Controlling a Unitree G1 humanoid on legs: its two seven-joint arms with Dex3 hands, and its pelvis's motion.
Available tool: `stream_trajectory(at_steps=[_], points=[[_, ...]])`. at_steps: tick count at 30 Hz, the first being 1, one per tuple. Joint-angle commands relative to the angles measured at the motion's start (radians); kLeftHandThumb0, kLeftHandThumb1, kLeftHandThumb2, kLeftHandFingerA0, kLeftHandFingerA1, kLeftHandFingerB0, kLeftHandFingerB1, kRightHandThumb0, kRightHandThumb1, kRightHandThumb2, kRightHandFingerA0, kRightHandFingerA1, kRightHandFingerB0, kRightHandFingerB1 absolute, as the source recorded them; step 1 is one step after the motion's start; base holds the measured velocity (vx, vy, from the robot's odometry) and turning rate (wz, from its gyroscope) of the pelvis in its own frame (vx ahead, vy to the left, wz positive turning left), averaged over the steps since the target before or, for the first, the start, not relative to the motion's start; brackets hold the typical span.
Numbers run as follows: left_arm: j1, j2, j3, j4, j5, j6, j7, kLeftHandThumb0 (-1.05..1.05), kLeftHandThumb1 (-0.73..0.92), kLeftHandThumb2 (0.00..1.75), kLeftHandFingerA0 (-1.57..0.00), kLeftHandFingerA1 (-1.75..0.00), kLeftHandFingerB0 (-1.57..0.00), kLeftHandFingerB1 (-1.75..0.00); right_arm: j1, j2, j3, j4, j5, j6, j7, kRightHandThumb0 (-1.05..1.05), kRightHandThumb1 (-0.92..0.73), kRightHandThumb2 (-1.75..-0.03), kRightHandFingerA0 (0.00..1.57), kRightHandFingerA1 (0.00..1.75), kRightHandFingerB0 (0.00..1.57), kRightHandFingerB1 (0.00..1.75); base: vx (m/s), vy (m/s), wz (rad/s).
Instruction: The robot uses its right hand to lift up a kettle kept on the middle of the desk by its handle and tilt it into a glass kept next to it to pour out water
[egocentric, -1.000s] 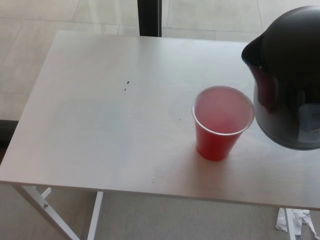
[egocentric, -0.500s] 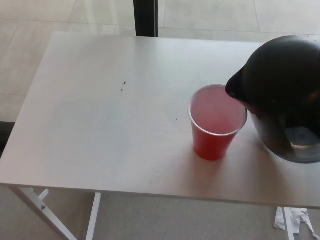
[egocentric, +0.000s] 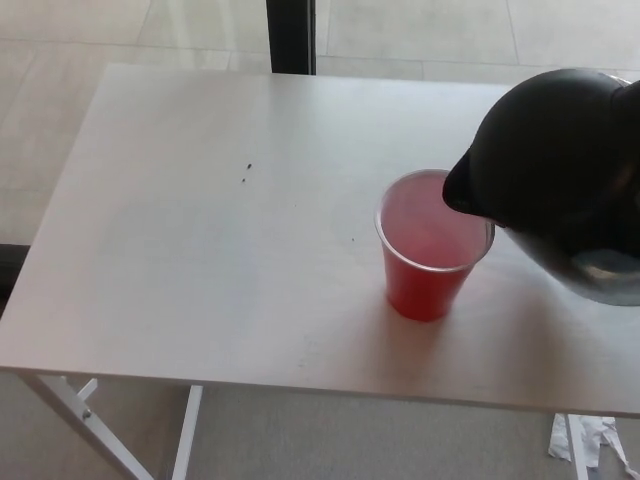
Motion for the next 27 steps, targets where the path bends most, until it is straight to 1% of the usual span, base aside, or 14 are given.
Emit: stream_trajectory(at_steps=[1, 5, 7, 8, 13, 14, 15, 17, 19, 20, 21, 23, 24, 27], points=[[0.001, 0.027, -0.005, -0.001, 0.012, 0.010, 0.003, -0.76, 0.88, 0.66, -0.76, -0.58, -0.68, -0.53, -0.067, -0.032, 0.028, 0.002, -0.032, -0.043, 0.040, -0.06, -0.46, -1.28, 0.91, 1.74, 0.81, 1.58, 0.00, 0.000, 0.00], [-0.006, 0.026, -0.002, 0.009, 0.011, 0.010, 0.009, -0.77, 0.88, 0.66, -0.77, -0.57, -0.69, -0.53, -0.105, -0.034, 0.048, 0.013, -0.035, -0.031, 0.063, -0.11, -0.41, -1.33, 0.91, 1.75, 0.83, 1.65, 0.00, 0.000, 0.00], [-0.005, 0.027, -0.006, 0.000, 0.013, 0.015, 0.004, -0.76, 0.88, 0.66, -0.74, -0.59, -0.68, -0.53, -0.127, -0.046, 0.076, -0.016, -0.068, 0.030, 0.077, -0.17, -0.40, -1.32, 0.91, 1.75, 0.82, 1.68, 0.00, 0.000, 0.00], [-0.002, 0.026, -0.002, -0.006, 0.009, 0.010, -0.003, -0.76, 0.88, 0.66, -0.73, -0.59, -0.66, -0.54, -0.138, -0.053, 0.092, -0.019, -0.076, 0.037, 0.092, -0.16, -0.45, -1.19, 0.88, 1.75, 0.75, 1.71, 0.00, 0.000, 0.00], [-0.003, 0.029, -0.002, -0.011, 0.010, 0.011, -0.005, -0.74, 0.89, 0.66, -0.74, -0.59, -0.67, -0.55, -0.164, -0.054, 0.112, -0.012, -0.054, 0.035, 0.142, -0.10, -0.50, -1.10, 0.86, 1.75, 0.76, 1.64, 0.00, 0.000, 0.00], [-0.009, 0.031, -0.005, -0.005, 0.014, 0.018, 0.000, -0.75, 0.89, 0.66, -0.72, -0.58, -0.67, -0.53, -0.183, -0.051, 0.133, -0.005, -0.062, 0.050, 0.162, -0.15, -0.57, -0.95, 0.86, 1.75, 0.75, 1.58, 0.00, 0.000, 0.00], [-0.009, 0.030, 0.000, -0.004, 0.008, 0.019, -0.001, -0.76, 0.88, 0.66, -0.72, -0.57, -0.67, -0.53, -0.195, -0.049, 0.146, 0.002, -0.074, 0.053, 0.167, -0.16, -0.58, -0.92, 0.85, 1.75, 0.74, 1.61, 0.00, 0.000, 0.00], [-0.011, 0.028, 0.003, -0.005, 0.005, 0.015, -0.003, -0.76, 0.87, 0.66, -0.74, -0.58, -0.68, -0.55, -0.211, -0.057, 0.166, 0.004, -0.090, 0.069, 0.188, -0.16, -0.60, -0.94, 0.82, 1.75, 0.74, 1.61, 0.00, 0.000, 0.00], [-0.012, 0.029, -0.002, -0.006, 0.011, 0.014, 0.002, -0.76, 0.88, 0.66, -0.72, -0.56, -0.67, -0.53, -0.234, -0.057, 0.188, 0.011, -0.094, 0.080, 0.214, -0.15, -0.57, -0.98, 0.85, 1.66, 0.84, 1.34, 0.00, 0.000, 0.00], [-0.013, 0.030, -0.003, -0.006, 0.012, 0.015, 0.000, -0.76, 0.88, 0.66, -0.72, -0.56, -0.67, -0.53, -0.243, -0.055, 0.197, 0.006, -0.096, 0.086, 0.222, -0.17, -0.56, -0.99, 0.85, 1.70, 0.79, 1.52, 0.00, 0.000, 0.00], [-0.014, 0.030, -0.001, -0.008, 0.010, 0.014, -0.002, -0.76, 0.88, 0.66, -0.73, -0.57, -0.67, -0.54, -0.247, -0.058, 0.205, 0.001, -0.106, 0.083, 0.222, -0.17, -0.50, -1.10, 0.85, 1.75, 0.78, 1.64, 0.00, 0.000, 0.00], [-0.014, 0.029, 0.003, -0.010, 0.006, 0.014, -0.004, -0.76, 0.88, 0.66, -0.73, -0.57, -0.67, -0.54, -0.252, -0.062, 0.218, -0.007, -0.122, 0.079, 0.224, -0.17, -0.50, -1.10, 0.85, 1.75, 0.78, 1.64, 0.00, 0.000, 0.00], [-0.012, 0.029, -0.004, -0.013, 0.013, 0.012, 0.000, -0.75, 0.89, 0.66, -0.74, -0.58, -0.67, -0.53, -0.261, -0.070, 0.236, -0.019, -0.149, 0.078, 0.226, -0.21, -0.55, -1.01, 0.84, 1.75, 0.75, 1.72, 0.00, 0.000, 0.00], [-0.014, 0.026, -0.001, -0.009, 0.009, 0.008, -0.001, -0.74, 0.89, 0.66, -0.73, -0.57, -0.67, -0.53, -0.285, -0.095, 0.287, -0.047, -0.217, 0.092, 0.240, -0.26, -0.52, -1.11, 0.77, 1.69, 0.78, 1.59, 0.00, 0.000, 0.00]])
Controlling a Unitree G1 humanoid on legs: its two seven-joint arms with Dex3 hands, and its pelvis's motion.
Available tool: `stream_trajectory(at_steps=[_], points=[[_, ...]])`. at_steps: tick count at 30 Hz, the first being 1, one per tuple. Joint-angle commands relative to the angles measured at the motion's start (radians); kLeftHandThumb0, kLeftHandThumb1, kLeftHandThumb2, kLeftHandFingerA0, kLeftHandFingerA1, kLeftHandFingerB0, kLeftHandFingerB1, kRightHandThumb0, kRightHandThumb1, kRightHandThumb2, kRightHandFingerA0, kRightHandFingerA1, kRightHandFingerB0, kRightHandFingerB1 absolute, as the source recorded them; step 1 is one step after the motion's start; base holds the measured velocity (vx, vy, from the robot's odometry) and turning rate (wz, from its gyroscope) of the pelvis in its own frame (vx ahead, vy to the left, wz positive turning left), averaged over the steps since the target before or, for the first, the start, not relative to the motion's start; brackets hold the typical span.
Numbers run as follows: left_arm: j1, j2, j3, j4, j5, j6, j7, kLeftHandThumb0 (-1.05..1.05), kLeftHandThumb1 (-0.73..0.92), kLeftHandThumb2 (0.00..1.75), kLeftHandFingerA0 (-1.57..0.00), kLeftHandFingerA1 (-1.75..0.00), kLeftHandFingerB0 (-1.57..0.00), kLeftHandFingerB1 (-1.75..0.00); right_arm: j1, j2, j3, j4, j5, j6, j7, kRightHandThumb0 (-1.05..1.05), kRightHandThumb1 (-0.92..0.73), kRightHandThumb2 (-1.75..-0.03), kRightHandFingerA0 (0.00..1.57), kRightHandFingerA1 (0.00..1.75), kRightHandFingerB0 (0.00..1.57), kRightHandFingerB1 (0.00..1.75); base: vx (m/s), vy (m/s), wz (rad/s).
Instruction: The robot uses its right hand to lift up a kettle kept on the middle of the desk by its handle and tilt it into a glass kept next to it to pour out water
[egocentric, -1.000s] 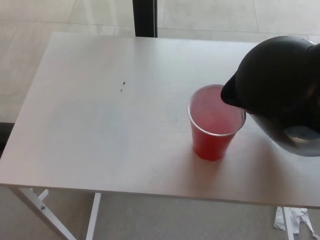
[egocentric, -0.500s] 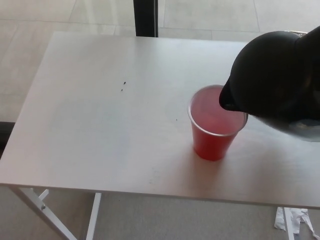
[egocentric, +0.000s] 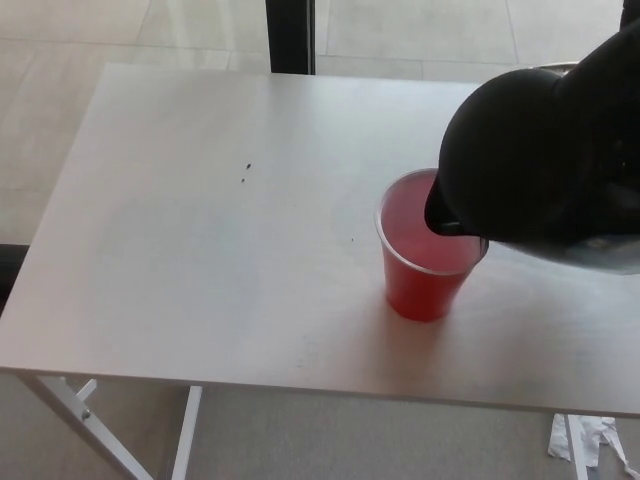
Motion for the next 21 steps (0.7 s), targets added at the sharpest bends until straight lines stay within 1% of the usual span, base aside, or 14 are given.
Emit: stream_trajectory(at_steps=[1, 3, 5, 8, 9, 10, 11, 12, 15, 16, 17, 18, 20, 21], points=[[-0.002, 0.021, 0.003, 0.000, 0.001, 0.004, -0.002, -0.76, 0.89, 0.66, -0.74, -0.57, -0.68, -0.53, -0.040, -0.033, 0.075, -0.048, -0.104, 0.016, 0.064, -0.27, -0.50, -1.13, 0.75, 1.63, 0.80, 1.51, 0.00, 0.000, 0.00], [-0.005, 0.021, 0.005, -0.005, -0.001, 0.014, 0.002, -0.75, 0.88, 0.66, -0.73, -0.58, -0.67, -0.54, -0.063, -0.045, 0.111, -0.066, -0.146, 0.036, 0.083, -0.25, -0.47, -1.19, 0.86, 1.73, 0.79, 1.56, 0.00, 0.000, 0.00], [-0.006, 0.022, 0.006, -0.009, -0.003, 0.017, -0.004, -0.75, 0.88, 0.66, -0.73, -0.58, -0.67, -0.53, -0.082, -0.050, 0.139, -0.079, -0.169, 0.067, 0.105, -0.25, -0.48, -1.19, 0.88, 1.75, 0.79, 1.58, 0.00, 0.000, 0.00], [-0.006, 0.022, 0.006, -0.010, -0.003, 0.017, -0.005, -0.74, 0.88, 0.66, -0.74, -0.58, -0.67, -0.53, -0.106, -0.061, 0.184, -0.088, -0.232, 0.058, 0.108, -0.21, -0.55, -1.02, 0.86, 1.75, 0.73, 1.61, 0.00, 0.000, 0.00], [-0.008, 0.021, 0.007, -0.006, -0.003, 0.015, -0.001, -0.74, 0.88, 0.66, -0.74, -0.57, -0.67, -0.53, -0.122, -0.067, 0.216, -0.096, -0.285, 0.050, 0.107, -0.41, -0.57, -0.97, 1.13, 1.35, 0.90, 1.21, 0.00, 0.000, 0.00], [-0.007, 0.020, 0.006, -0.006, -0.001, 0.014, 0.001, -0.74, 0.88, 0.66, -0.73, -0.57, -0.68, -0.53, -0.131, -0.069, 0.233, -0.101, -0.312, 0.041, 0.105, -0.29, -0.75, -0.67, 0.84, 1.73, 0.71, 1.43, 0.00, 0.000, 0.00], [-0.006, 0.019, 0.005, -0.006, 0.000, 0.013, 0.000, -0.74, 0.89, 0.66, -0.73, -0.56, -0.67, -0.53, -0.135, -0.068, 0.240, -0.107, -0.321, 0.045, 0.107, -0.29, -0.74, -0.69, 0.83, 1.61, 0.73, 1.06, 0.00, 0.000, 0.00], [-0.006, 0.020, 0.005, -0.004, 0.000, 0.012, -0.001, -0.75, 0.88, 0.66, -0.72, -0.56, -0.67, -0.53, -0.142, -0.065, 0.250, -0.117, -0.334, 0.059, 0.115, -0.31, -0.74, -0.71, 0.84, 1.60, 0.76, 0.94, 0.00, 0.000, 0.00], [-0.007, 0.018, 0.012, -0.011, -0.008, 0.021, 0.004, -0.73, 0.88, 0.66, -0.73, -0.57, -0.68, -0.54, -0.160, -0.059, 0.271, -0.123, -0.353, 0.080, 0.130, -0.32, -0.76, -0.68, 0.82, 1.65, 0.77, 0.97, 0.00, 0.000, 0.00], [-0.006, 0.019, 0.010, -0.007, -0.004, 0.016, 0.002, -0.74, 0.88, 0.66, -0.73, -0.57, -0.66, -0.54, -0.172, -0.051, 0.280, -0.127, -0.364, 0.092, 0.137, -0.30, -0.74, -0.72, 0.82, 1.49, 0.70, 0.67, 0.00, 0.000, 0.00], [-0.009, 0.020, 0.009, -0.005, -0.002, 0.014, 0.000, -0.74, 0.88, 0.66, -0.73, -0.57, -0.66, -0.54, -0.188, -0.042, 0.290, -0.120, -0.370, 0.091, 0.142, -0.30, -0.72, -0.75, 0.84, 1.52, 0.67, 0.66, 0.00, 0.000, 0.00], [-0.012, 0.020, 0.011, -0.002, -0.003, 0.019, 0.001, -0.75, 0.88, 0.66, -0.73, -0.58, -0.68, -0.54, -0.218, -0.040, 0.315, -0.130, -0.396, 0.110, 0.183, -0.30, -0.70, -0.74, 0.82, 1.42, 0.71, 0.58, 0.00, 0.000, 0.00], [-0.013, 0.021, 0.013, -0.001, -0.005, 0.021, -0.002, -0.75, 0.88, 0.66, -0.73, -0.59, -0.67, -0.55, -0.246, -0.042, 0.342, -0.148, -0.429, 0.122, 0.219, -0.34, -0.71, -0.72, 0.82, 1.37, 0.68, 0.63, 0.00, 0.000, 0.00], [-0.005, 0.020, 0.005, -0.014, 0.003, 0.013, -0.005, -0.76, 0.89, 0.66, -0.71, -0.58, -0.66, -0.55, -0.256, -0.035, 0.345, -0.155, -0.428, 0.131, 0.230, -0.32, -0.68, -0.71, 0.81, 1.48, 0.72, 0.67, 0.00, 0.000, 0.00]])
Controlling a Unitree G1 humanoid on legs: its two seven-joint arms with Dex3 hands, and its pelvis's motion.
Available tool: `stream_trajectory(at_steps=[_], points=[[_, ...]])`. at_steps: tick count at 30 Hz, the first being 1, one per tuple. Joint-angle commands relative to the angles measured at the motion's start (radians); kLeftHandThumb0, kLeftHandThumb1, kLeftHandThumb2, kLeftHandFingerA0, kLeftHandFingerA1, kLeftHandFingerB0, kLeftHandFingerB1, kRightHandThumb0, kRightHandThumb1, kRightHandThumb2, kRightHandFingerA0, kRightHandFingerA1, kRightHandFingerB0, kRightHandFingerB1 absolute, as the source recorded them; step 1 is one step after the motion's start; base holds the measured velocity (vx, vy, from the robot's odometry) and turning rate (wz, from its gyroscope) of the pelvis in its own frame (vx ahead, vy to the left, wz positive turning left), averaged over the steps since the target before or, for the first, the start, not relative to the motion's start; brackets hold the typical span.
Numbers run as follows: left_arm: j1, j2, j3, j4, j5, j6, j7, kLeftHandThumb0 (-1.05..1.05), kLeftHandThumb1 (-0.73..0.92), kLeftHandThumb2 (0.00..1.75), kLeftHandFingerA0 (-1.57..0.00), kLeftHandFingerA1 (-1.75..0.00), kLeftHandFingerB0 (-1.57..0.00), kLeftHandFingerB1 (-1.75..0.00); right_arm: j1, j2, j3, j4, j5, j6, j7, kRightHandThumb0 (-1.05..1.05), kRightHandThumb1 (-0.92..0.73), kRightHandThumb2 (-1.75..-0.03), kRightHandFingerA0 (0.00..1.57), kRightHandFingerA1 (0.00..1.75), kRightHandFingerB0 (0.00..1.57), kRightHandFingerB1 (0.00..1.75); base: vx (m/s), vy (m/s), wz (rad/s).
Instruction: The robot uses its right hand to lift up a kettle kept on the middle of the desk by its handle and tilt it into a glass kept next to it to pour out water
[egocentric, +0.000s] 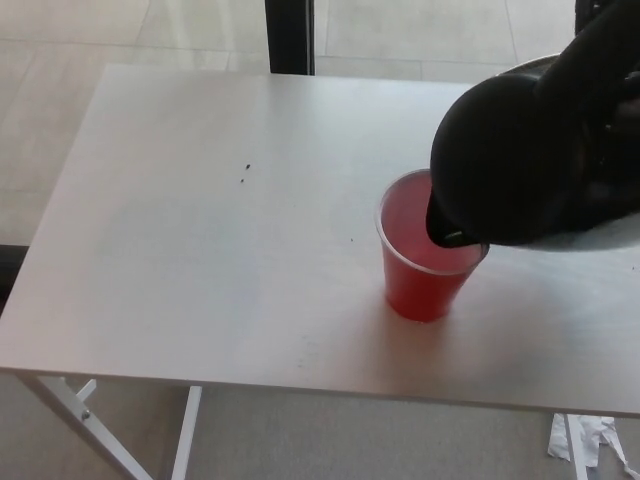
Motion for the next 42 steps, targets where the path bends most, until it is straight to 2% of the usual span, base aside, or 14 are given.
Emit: stream_trajectory(at_steps=[1, 2, 3, 5, 6, 8, 9, 16, 19, 20, 23, 24, 26, 42], points=[[0.011, 0.021, -0.009, -0.013, 0.012, 0.000, -0.005, -0.75, 0.90, 0.67, -0.71, -0.58, -0.66, -0.55, -0.053, 0.034, 0.067, -0.041, -0.104, 0.037, 0.125, -0.32, -0.68, -0.68, 0.80, 1.57, 0.76, 0.76, 0.00, 0.000, 0.00], [0.008, 0.020, -0.006, -0.009, 0.008, 0.005, -0.005, -0.76, 0.89, 0.66, -0.73, -0.57, -0.66, -0.53, -0.058, 0.042, 0.069, -0.046, -0.106, 0.044, 0.131, -0.33, -0.68, -0.68, 0.82, 1.61, 0.79, 0.83, 0.00, 0.000, 0.00], [0.007, 0.019, -0.004, -0.007, 0.006, 0.005, -0.008, -0.76, 0.89, 0.66, -0.72, -0.58, -0.66, -0.54, -0.058, 0.045, 0.069, -0.046, -0.104, 0.025, 0.127, -0.35, -0.71, -0.64, 0.83, 1.72, 0.67, 1.36, 0.00, 0.000, 0.00], [0.004, 0.018, -0.005, -0.008, 0.005, 0.011, -0.009, -0.75, 0.89, 0.67, -0.71, -0.57, -0.65, -0.53, -0.065, 0.055, 0.079, -0.055, -0.123, 0.018, 0.132, -0.37, -0.75, -0.67, 0.79, 1.62, 0.68, 1.18, 0.00, 0.000, 0.00], [0.001, 0.019, -0.004, -0.008, 0.004, 0.017, -0.005, -0.75, 0.88, 0.67, -0.71, -0.56, -0.66, -0.52, -0.070, 0.069, 0.084, -0.066, -0.130, 0.028, 0.139, -0.35, -0.68, -0.71, 0.85, 1.75, 0.71, 1.53, 0.00, 0.000, 0.00], [0.001, 0.018, -0.003, -0.010, 0.004, 0.012, -0.003, -0.75, 0.89, 0.66, -0.72, -0.58, -0.66, -0.54, -0.069, 0.091, 0.085, -0.083, -0.146, 0.044, 0.137, -0.43, -0.51, -0.99, 1.14, 1.34, 0.92, 1.18, 0.00, 0.000, 0.00], [0.000, 0.020, -0.005, -0.011, 0.006, 0.011, -0.009, -0.75, 0.89, 0.66, -0.72, -0.58, -0.65, -0.54, -0.080, 0.100, 0.099, -0.090, -0.177, 0.075, 0.168, -0.36, -0.68, -0.75, 0.88, 1.75, 0.72, 1.45, 0.00, 0.000, 0.00], [-0.004, 0.022, -0.004, -0.008, 0.006, 0.006, -0.013, -0.76, 0.89, 0.67, -0.72, -0.58, -0.65, -0.54, -0.127, 0.121, 0.142, -0.110, -0.285, 0.124, 0.261, -0.38, -0.69, -0.69, 0.83, 1.63, 0.71, 1.04, 0.00, 0.000, 0.00], [-0.012, 0.023, 0.004, -0.003, -0.001, 0.020, -0.011, -0.77, 0.87, 0.66, -0.74, -0.58, -0.68, -0.53, -0.133, 0.133, 0.135, -0.128, -0.297, 0.138, 0.285, -0.38, -0.67, -0.65, 0.83, 1.75, 0.70, 1.47, 0.00, 0.000, 0.00], [-0.011, 0.024, -0.003, -0.006, 0.006, 0.021, -0.007, -0.76, 0.89, 0.66, -0.72, -0.58, -0.66, -0.53, -0.133, 0.139, 0.134, -0.132, -0.303, 0.142, 0.290, -0.46, -0.49, -0.94, 1.15, 1.35, 0.79, 1.09, 0.00, 0.000, 0.00], [-0.015, 0.024, 0.003, -0.005, 0.000, 0.020, -0.008, -0.75, 0.89, 0.66, -0.73, -0.58, -0.67, -0.53, -0.132, 0.156, 0.138, -0.138, -0.332, 0.142, 0.295, -0.44, -0.48, -0.96, 1.15, 1.33, 0.76, 0.99, 0.00, 0.000, 0.00], [-0.012, 0.026, -0.001, -0.005, 0.004, 0.017, -0.012, -0.75, 0.89, 0.66, -0.72, -0.58, -0.67, -0.54, -0.134, 0.158, 0.140, -0.147, -0.340, 0.140, 0.310, -0.36, -0.66, -0.71, 0.85, 1.71, 0.71, 1.12, 0.00, 0.000, 0.00], [-0.007, 0.026, -0.001, -0.010, 0.003, 0.014, -0.019, -0.77, 0.89, 0.66, -0.72, -0.60, -0.67, -0.54, -0.128, 0.170, 0.145, -0.182, -0.358, 0.142, 0.327, -0.41, -0.75, -0.73, 0.86, 1.49, 0.63, 0.71, 0.00, 0.000, 0.00], [-0.030, 0.023, 0.013, -0.008, -0.010, 0.030, -0.018, -0.77, 0.87, 0.66, -0.72, -0.59, -0.69, -0.56, -0.125, 0.336, 0.205, -0.263, -0.497, 0.163, 0.436, -0.39, -0.64, -0.80, 0.93, 1.50, 0.72, 0.79, 0.00, 0.000, 0.00]])
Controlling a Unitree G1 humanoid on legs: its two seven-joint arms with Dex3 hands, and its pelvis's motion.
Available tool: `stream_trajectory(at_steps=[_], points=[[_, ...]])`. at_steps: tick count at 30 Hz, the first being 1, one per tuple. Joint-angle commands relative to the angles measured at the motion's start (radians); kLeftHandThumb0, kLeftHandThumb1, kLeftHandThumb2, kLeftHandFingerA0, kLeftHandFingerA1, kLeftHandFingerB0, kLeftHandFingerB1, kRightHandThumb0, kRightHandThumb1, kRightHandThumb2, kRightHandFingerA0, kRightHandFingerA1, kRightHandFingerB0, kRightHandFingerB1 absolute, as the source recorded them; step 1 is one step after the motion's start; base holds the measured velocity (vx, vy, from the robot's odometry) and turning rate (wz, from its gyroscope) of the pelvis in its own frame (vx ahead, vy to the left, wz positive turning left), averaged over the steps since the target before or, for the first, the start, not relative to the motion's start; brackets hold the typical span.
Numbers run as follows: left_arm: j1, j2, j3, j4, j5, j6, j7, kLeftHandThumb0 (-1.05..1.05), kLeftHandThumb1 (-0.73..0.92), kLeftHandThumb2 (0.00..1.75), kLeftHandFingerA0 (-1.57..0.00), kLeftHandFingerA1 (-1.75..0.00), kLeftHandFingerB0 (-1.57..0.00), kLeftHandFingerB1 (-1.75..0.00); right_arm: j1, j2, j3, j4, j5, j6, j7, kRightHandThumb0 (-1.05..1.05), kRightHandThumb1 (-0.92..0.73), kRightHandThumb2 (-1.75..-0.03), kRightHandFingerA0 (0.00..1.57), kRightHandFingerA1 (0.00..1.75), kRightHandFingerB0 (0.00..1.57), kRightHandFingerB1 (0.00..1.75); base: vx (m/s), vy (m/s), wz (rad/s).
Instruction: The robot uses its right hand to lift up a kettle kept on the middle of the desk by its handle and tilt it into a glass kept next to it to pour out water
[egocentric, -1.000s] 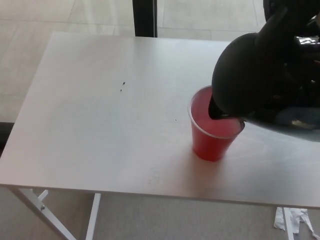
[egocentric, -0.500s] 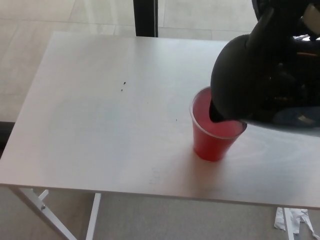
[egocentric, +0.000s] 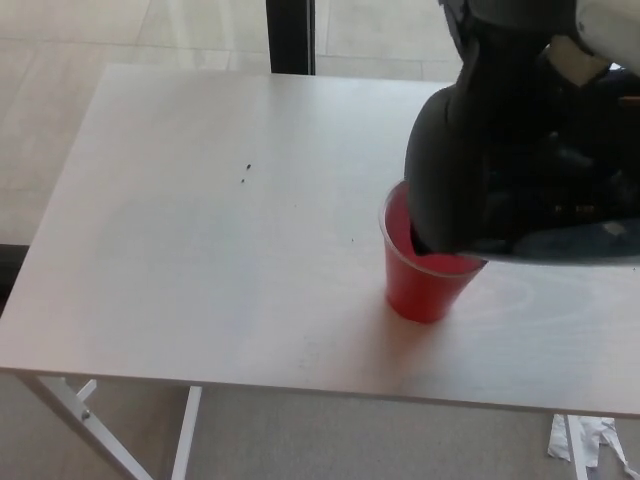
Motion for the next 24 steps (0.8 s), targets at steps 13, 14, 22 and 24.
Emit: stream_trajectory(at_steps=[13, 14, 22, 24], points=[[0.000, 0.026, -0.016, -0.015, 0.015, 0.004, -0.006, -0.75, 0.90, 0.67, -0.69, -0.57, -0.66, -0.53, 0.050, 0.110, 0.005, -0.023, -0.089, -0.033, 0.072, -0.39, -0.60, -0.86, 0.96, 1.55, 0.77, 0.91, 0.00, 0.000, 0.00], [0.002, 0.024, -0.008, -0.026, 0.004, 0.014, -0.012, -0.74, 0.90, 0.67, -0.70, -0.58, -0.65, -0.54, 0.056, 0.105, -0.005, -0.021, -0.085, -0.039, 0.066, -0.40, -0.60, -0.86, 0.97, 1.57, 0.77, 0.91, 0.00, 0.000, 0.00], [0.009, 0.020, -0.002, -0.020, 0.000, 0.011, -0.014, -0.75, 0.90, 0.67, -0.70, -0.58, -0.65, -0.53, 0.074, 0.077, -0.050, -0.014, -0.091, -0.053, 0.080, -0.38, -0.65, -0.77, 0.92, 1.64, 0.70, 0.79, 0.00, 0.000, 0.00], [0.007, 0.020, -0.001, -0.017, 0.000, 0.013, -0.013, -0.75, 0.89, 0.67, -0.70, -0.58, -0.65, -0.53, 0.076, 0.056, -0.084, -0.007, -0.076, -0.047, 0.092, -0.39, -0.68, -0.74, 0.89, 1.60, 0.67, 0.73, 0.00, 0.000, 0.00]])
